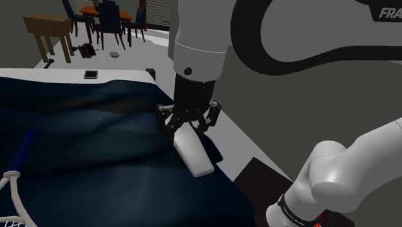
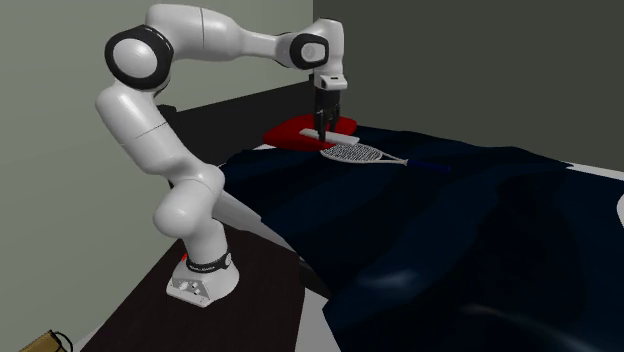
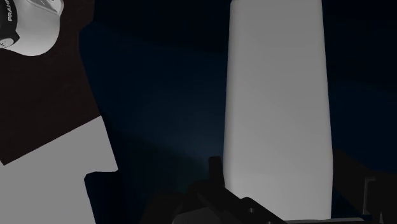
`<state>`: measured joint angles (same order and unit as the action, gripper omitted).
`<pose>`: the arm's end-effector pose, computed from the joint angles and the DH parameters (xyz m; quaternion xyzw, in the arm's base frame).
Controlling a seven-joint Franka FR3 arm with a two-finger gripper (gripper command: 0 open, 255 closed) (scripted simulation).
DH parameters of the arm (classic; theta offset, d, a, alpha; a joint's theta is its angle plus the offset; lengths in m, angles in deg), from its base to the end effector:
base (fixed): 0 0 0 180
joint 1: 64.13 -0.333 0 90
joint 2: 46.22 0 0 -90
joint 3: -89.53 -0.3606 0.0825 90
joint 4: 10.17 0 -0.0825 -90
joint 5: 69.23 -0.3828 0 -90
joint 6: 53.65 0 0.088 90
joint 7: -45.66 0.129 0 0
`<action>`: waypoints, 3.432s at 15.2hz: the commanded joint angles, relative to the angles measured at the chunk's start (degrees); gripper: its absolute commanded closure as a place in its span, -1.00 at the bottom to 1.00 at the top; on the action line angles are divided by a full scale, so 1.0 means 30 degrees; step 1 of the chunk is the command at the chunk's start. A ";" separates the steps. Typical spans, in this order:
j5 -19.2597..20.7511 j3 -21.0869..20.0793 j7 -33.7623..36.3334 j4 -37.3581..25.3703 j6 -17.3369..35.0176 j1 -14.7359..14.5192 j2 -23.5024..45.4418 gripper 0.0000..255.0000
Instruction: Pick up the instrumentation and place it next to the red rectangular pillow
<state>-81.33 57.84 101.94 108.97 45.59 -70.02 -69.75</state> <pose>0.3069 0.3145 0.5860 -0.9804 0.1969 -0.0048 0.0030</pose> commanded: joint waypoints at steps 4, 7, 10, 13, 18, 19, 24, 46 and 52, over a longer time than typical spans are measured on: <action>-0.1092 -0.1143 0.1778 0.0621 -0.0333 -0.1032 -0.1332 1.00; -0.1687 -0.1912 0.2931 0.0696 -0.0559 -0.1605 -0.1891 1.00; -0.2242 -0.2770 0.4154 0.0583 -0.0768 -0.2114 -0.2279 1.00; -0.2740 -0.3725 0.5444 0.0285 -0.0946 -0.2536 -0.2488 1.00; -0.3394 -0.5577 0.7735 -0.0619 -0.1157 -0.2969 -0.2434 1.00; -0.3487 -0.5993 0.8217 -0.0860 -0.1184 -0.3009 -0.2359 1.00; -0.3735 -0.8423 1.0728 -0.2369 -0.1251 -0.2833 -0.1687 1.00; -0.4549 -1.2144 1.1734 0.1137 0.3700 -0.2121 -0.1028 1.00; -0.4656 -1.3301 1.1770 0.2184 0.5288 -0.1577 -0.0615 1.00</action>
<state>-95.23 18.73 137.13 114.98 60.51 -75.09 -71.84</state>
